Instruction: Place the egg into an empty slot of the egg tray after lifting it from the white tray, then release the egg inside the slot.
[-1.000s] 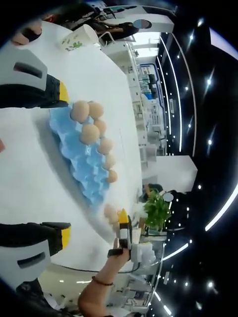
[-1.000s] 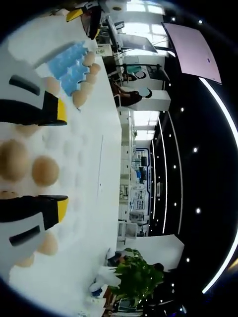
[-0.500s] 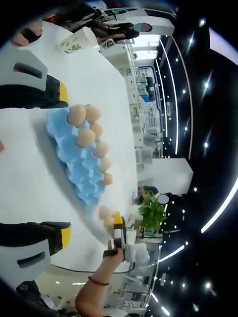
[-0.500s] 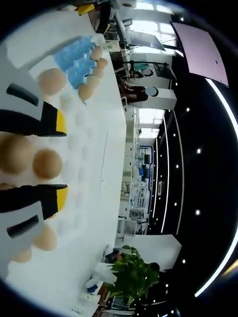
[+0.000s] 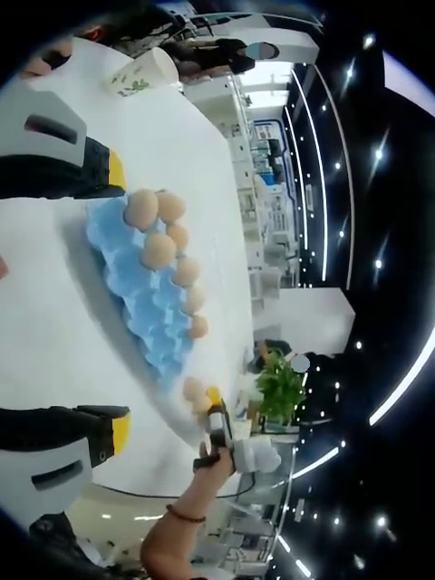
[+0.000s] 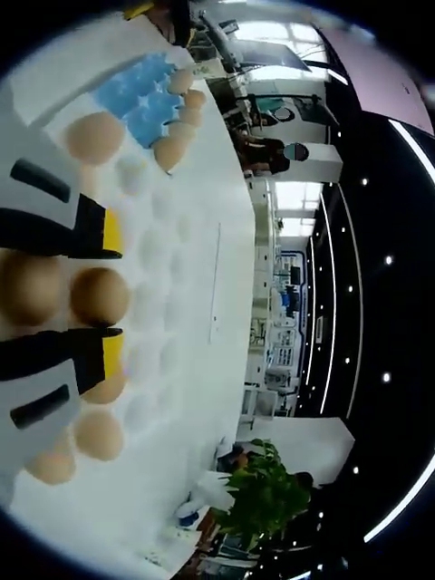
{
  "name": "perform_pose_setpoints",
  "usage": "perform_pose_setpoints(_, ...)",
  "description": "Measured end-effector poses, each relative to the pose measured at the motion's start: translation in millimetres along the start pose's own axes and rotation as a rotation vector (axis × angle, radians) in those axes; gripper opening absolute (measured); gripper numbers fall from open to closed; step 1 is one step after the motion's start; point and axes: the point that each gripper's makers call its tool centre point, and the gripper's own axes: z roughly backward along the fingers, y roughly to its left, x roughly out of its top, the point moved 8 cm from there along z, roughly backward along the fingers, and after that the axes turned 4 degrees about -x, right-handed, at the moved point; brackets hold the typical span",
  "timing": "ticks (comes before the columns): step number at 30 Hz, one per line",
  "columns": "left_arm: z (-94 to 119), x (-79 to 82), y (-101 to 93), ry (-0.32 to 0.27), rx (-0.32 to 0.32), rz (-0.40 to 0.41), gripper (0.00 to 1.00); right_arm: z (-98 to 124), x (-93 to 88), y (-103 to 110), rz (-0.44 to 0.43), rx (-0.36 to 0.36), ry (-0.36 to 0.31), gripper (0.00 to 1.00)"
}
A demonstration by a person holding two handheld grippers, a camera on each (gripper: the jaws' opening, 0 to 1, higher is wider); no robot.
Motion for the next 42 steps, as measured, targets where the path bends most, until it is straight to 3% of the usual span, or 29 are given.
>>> perform_pose_setpoints(12,0.4,-1.3,0.9,0.002,0.003,0.004,0.96,-1.3,0.5,-0.9,-0.072,-0.063,0.044,0.28)
perform_pose_setpoints(24,1.3,-1.9,1.7,0.0,0.005,0.011,0.96,-1.7,1.3,-1.4,-0.095,-0.074,0.026,0.27)
perform_pose_setpoints(35,1.2,-3.0,3.1,0.002,0.01,0.014,0.96,6.9,0.2,1.3,-0.098,-0.059,-0.103,0.27)
perform_pose_setpoints(42,0.5,-0.5,-0.6,-0.013,-0.015,0.023,0.96,11.6,10.6,4.5,-0.113,-0.03,-0.173,0.27)
